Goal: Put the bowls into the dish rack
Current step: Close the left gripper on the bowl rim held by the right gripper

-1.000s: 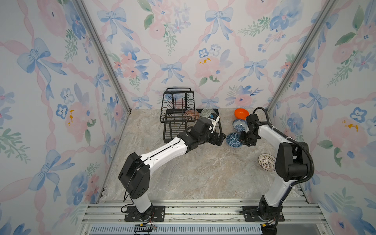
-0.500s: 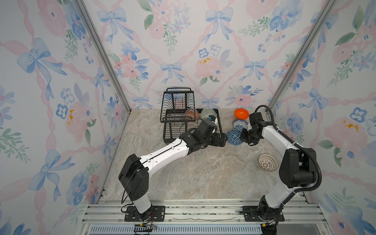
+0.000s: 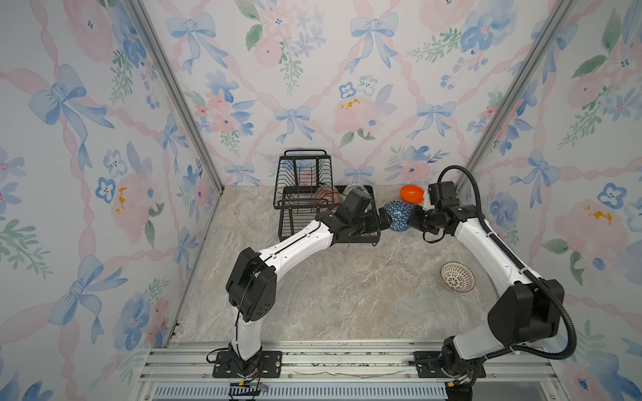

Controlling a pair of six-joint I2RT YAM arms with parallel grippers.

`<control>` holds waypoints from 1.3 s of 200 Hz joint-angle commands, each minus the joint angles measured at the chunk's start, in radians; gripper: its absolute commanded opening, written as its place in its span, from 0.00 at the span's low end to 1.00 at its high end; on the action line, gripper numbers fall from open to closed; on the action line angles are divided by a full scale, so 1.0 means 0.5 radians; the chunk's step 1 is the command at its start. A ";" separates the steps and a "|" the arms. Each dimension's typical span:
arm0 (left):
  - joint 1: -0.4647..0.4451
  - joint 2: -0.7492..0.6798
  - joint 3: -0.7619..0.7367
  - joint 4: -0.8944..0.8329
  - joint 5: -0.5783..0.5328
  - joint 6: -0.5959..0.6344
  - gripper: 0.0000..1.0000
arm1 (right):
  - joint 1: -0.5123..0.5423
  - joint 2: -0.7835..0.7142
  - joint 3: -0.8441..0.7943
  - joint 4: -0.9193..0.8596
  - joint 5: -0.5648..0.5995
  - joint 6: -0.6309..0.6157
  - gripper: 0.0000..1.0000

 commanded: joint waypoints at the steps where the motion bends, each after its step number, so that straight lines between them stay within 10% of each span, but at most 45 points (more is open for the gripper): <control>1: 0.018 0.017 0.075 -0.032 0.016 -0.109 0.98 | 0.079 -0.056 0.110 0.052 0.066 0.035 0.00; 162: -0.007 0.124 0.222 -0.032 -0.146 -0.079 0.18 | 0.211 -0.243 0.022 0.126 0.066 0.110 0.00; 260: -0.032 0.180 0.361 -0.030 -0.236 -0.039 0.00 | 0.230 -0.215 -0.001 0.150 0.027 0.200 0.11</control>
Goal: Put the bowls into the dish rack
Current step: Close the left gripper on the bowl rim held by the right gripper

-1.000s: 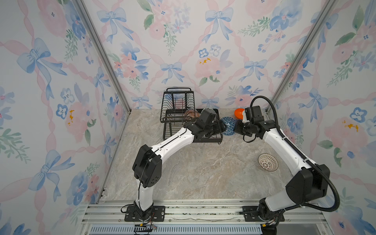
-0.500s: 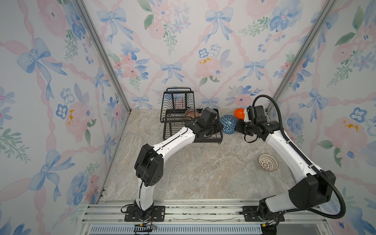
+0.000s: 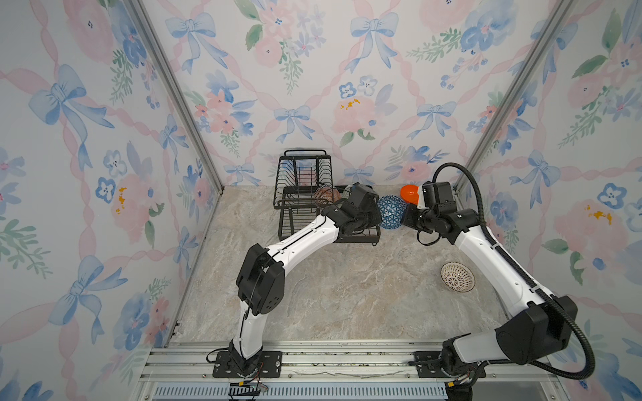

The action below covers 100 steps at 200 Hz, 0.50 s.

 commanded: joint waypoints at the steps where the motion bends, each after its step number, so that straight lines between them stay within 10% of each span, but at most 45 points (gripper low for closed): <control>1: -0.022 0.006 0.086 0.088 0.015 -0.001 0.00 | 0.018 -0.008 0.028 0.080 -0.105 0.108 0.11; 100: -0.038 -0.129 -0.001 0.089 -0.248 0.065 0.00 | -0.031 -0.039 0.048 0.065 -0.218 0.138 0.51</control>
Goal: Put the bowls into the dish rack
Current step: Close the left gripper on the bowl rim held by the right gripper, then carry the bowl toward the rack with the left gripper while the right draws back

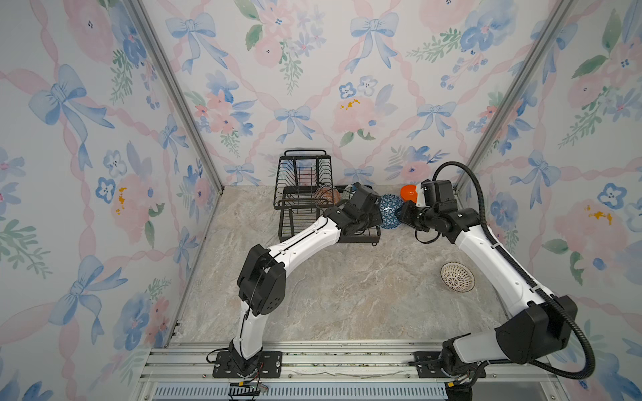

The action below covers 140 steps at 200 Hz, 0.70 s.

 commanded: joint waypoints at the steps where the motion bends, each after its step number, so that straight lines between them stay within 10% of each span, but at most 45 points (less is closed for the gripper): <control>1: -0.009 -0.126 0.002 0.092 -0.070 0.042 0.00 | -0.025 -0.049 0.021 0.024 -0.043 0.016 0.52; 61: -0.004 -0.052 0.174 0.093 -0.125 0.123 0.00 | -0.129 -0.159 0.033 0.028 -0.021 0.079 1.00; 140: 0.029 -0.035 0.262 0.096 -0.281 0.254 0.00 | -0.255 -0.147 0.103 0.087 -0.192 0.461 0.97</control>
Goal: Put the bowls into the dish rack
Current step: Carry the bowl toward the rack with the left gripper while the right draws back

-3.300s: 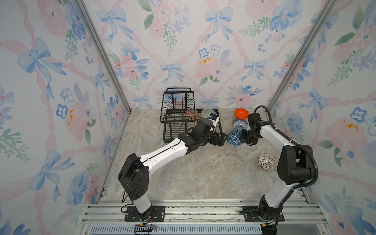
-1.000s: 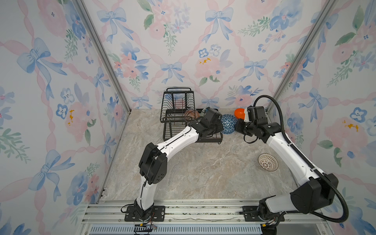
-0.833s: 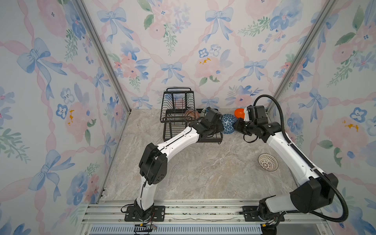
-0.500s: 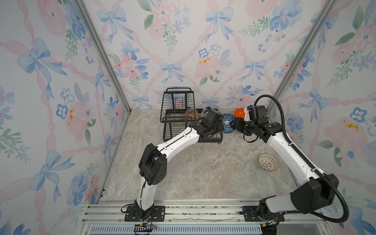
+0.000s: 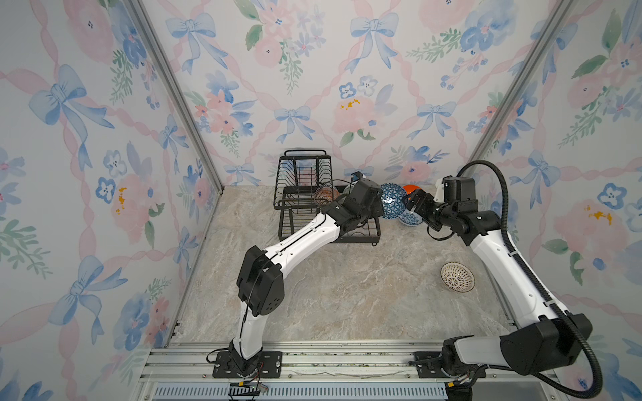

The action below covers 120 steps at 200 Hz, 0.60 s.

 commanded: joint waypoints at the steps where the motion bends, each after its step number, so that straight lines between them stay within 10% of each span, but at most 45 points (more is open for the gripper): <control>1: 0.027 -0.026 0.099 0.089 -0.091 0.089 0.00 | -0.028 0.001 0.099 0.023 -0.085 0.214 0.97; 120: 0.003 0.049 0.152 0.390 -0.457 0.488 0.00 | 0.030 -0.027 0.300 0.381 -0.143 1.158 0.97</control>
